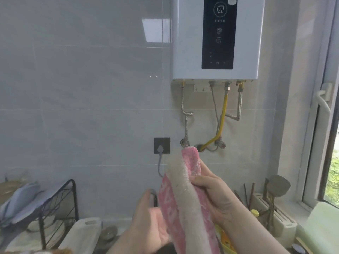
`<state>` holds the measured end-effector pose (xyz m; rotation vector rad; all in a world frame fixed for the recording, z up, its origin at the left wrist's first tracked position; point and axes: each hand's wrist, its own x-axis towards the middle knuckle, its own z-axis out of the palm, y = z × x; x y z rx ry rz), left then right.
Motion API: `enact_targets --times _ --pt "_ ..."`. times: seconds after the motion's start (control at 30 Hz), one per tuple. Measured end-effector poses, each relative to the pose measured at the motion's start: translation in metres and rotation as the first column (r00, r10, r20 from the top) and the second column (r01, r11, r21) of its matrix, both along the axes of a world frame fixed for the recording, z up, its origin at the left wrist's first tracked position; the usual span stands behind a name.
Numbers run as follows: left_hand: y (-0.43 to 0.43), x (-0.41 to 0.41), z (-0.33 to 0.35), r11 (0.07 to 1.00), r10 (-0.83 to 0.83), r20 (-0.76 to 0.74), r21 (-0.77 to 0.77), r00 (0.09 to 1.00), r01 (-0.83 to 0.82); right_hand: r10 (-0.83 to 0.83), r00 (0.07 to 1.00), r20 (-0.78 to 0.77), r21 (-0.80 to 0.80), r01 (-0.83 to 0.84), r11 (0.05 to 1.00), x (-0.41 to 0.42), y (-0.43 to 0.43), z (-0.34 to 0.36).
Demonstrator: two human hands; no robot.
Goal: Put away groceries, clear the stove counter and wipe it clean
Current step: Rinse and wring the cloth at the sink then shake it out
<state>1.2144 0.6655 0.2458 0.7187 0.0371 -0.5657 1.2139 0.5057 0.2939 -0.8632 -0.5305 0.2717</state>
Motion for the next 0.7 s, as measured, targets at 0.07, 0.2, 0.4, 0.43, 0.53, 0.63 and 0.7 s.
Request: enact_targets --times 0.07,0.2,0.4,0.43,0.53,0.63,0.7 --pt "-0.012 -0.009 -0.012 1.000 -0.030 -0.014 0.002 0.999 0.030 -0.030 0.998 -0.056 0.014 0.031 0.999 0.002 -0.007 -0.007" --pt "-0.009 -0.005 -0.009 0.999 -0.035 0.156 0.037 0.987 0.030 -0.070 0.993 -0.096 -0.014 0.069 0.998 0.005 -0.022 -0.015" --pt "0.008 0.020 0.008 0.984 0.102 0.238 0.120 0.966 -0.133 -0.160 0.976 -0.150 -0.163 0.135 0.977 0.003 -0.043 -0.013" --pt "0.008 0.021 0.011 0.983 0.086 0.247 0.137 0.965 -0.122 -0.160 0.974 -0.159 -0.162 0.135 0.978 0.004 -0.044 -0.014" --pt "0.007 0.025 0.019 0.964 0.038 0.323 0.238 0.946 -0.120 -0.141 0.975 -0.169 -0.168 0.113 0.979 0.008 -0.046 -0.015" --pt "0.008 0.030 0.024 0.903 0.066 0.392 0.367 0.917 -0.222 -0.183 0.972 -0.149 -0.352 0.120 0.928 0.012 -0.054 -0.014" --pt "0.007 0.034 0.024 0.846 0.084 0.414 0.452 0.907 -0.284 -0.247 0.963 -0.106 -0.516 0.159 0.842 0.017 -0.059 -0.014"
